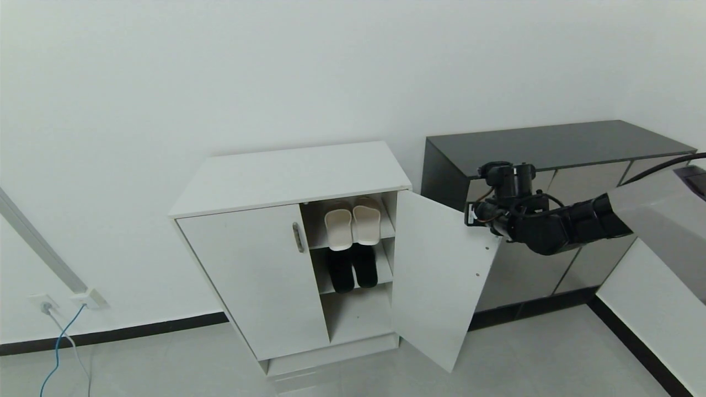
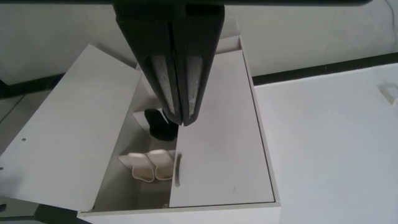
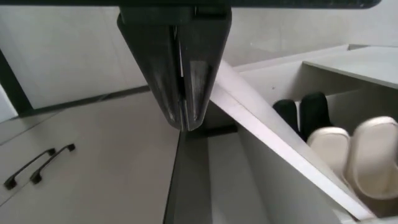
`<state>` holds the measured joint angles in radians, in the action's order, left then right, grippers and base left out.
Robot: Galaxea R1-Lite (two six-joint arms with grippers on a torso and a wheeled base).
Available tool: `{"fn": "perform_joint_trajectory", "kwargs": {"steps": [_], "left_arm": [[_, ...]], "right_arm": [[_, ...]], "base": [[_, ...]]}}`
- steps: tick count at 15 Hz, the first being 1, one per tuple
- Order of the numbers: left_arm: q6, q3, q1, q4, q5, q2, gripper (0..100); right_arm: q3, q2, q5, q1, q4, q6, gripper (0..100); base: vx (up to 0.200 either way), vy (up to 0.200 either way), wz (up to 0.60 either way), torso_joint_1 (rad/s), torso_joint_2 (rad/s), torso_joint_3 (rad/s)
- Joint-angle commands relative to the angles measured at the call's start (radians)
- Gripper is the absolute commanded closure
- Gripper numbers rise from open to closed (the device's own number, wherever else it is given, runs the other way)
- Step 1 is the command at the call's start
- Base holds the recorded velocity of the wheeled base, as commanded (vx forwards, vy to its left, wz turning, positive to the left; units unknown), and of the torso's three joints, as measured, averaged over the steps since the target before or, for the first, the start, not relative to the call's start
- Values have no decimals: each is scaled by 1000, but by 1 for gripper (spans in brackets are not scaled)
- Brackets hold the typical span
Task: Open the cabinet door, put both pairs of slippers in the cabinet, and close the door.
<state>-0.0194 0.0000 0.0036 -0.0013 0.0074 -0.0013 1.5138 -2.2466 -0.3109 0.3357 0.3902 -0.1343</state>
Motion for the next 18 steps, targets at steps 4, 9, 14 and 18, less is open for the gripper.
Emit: {"fn": "perform_joint_trajectory", "kwargs": {"steps": [4, 9, 14, 18], "left_arm": [[-1, 0, -1, 0, 0, 1, 100], [-1, 0, -1, 0, 0, 1, 100], [-2, 0, -1, 0, 0, 1, 100], [-1, 0, -1, 0, 0, 1, 100]], "right_arm": [[-9, 12, -2, 19, -17, -1, 100], [-144, 113, -5, 98, -10, -2, 100], [-313, 257, -7, 232, 25, -41, 100], [-417, 302, -4, 258, 116, -5, 100]], "base": [[0, 0, 0, 0, 0, 0], [0, 0, 0, 0, 0, 0], [0, 0, 0, 0, 0, 0], [0, 0, 0, 0, 0, 0]]}}
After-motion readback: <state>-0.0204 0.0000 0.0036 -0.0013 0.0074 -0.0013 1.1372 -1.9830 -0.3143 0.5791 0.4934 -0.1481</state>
